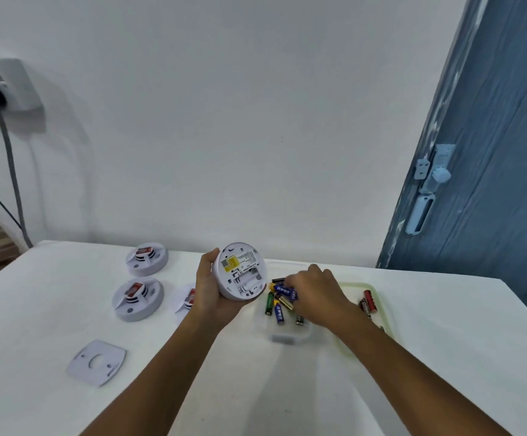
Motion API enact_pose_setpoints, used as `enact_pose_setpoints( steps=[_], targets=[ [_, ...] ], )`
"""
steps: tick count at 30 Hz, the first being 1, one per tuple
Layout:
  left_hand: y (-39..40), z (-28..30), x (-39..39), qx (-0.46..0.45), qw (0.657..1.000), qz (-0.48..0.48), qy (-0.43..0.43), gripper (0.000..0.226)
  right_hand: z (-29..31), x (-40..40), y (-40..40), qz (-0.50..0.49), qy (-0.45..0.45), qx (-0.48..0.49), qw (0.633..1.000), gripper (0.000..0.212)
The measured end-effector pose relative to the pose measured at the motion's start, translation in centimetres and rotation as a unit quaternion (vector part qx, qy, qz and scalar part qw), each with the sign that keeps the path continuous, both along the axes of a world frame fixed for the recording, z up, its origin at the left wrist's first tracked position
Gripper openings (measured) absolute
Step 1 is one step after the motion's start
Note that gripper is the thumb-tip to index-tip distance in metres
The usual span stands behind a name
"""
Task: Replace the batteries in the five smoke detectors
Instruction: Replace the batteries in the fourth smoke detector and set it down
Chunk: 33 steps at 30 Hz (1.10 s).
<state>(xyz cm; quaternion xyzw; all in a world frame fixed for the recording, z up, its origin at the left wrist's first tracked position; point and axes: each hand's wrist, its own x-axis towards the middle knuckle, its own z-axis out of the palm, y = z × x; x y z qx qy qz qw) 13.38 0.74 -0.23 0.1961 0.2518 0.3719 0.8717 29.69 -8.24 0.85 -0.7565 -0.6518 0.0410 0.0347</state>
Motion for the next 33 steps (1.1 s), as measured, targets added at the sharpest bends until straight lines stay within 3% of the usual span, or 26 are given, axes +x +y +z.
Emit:
enact_pose_setpoints(
  steps=[3,9,11,13,15,18,23,33],
  targets=[
    [0.6,0.0,-0.7,-0.001,1.0,-0.007,-0.002,0.043,-0.8,-1.8,0.5,-0.001,-0.125,-0.065,0.99,0.02],
    [1.0,0.3,-0.7,-0.006,1.0,-0.03,-0.006,0.043,-2.3,-2.1,0.7,0.001,-0.155,-0.05,0.987,0.026],
    [1.3,0.5,-0.7,-0.007,0.999,-0.033,-0.006,0.043,-1.9,-1.6,0.7,-0.015,-0.081,0.012,0.996,0.026],
    [1.5,0.7,-0.7,-0.006,0.999,-0.034,-0.011,0.042,-0.7,-1.2,0.7,-0.056,0.12,0.101,0.986,0.035],
    [1.5,1.0,-0.7,-0.002,0.999,-0.037,-0.018,0.042,0.6,-1.4,0.5,-0.084,0.337,0.171,0.922,0.04],
    [1.2,1.4,-0.5,0.01,0.998,-0.052,-0.027,0.047,1.9,-2.5,0.2,-0.064,0.451,0.247,0.855,0.04],
    [0.9,2.1,0.1,0.013,0.996,-0.073,-0.046,0.053,1.8,-4.4,0.6,-0.034,0.357,0.321,0.876,0.037],
    [0.7,2.4,0.4,0.02,0.996,-0.076,-0.043,0.05,1.0,-4.8,0.6,-0.012,0.304,0.36,0.882,0.027]
  ],
)
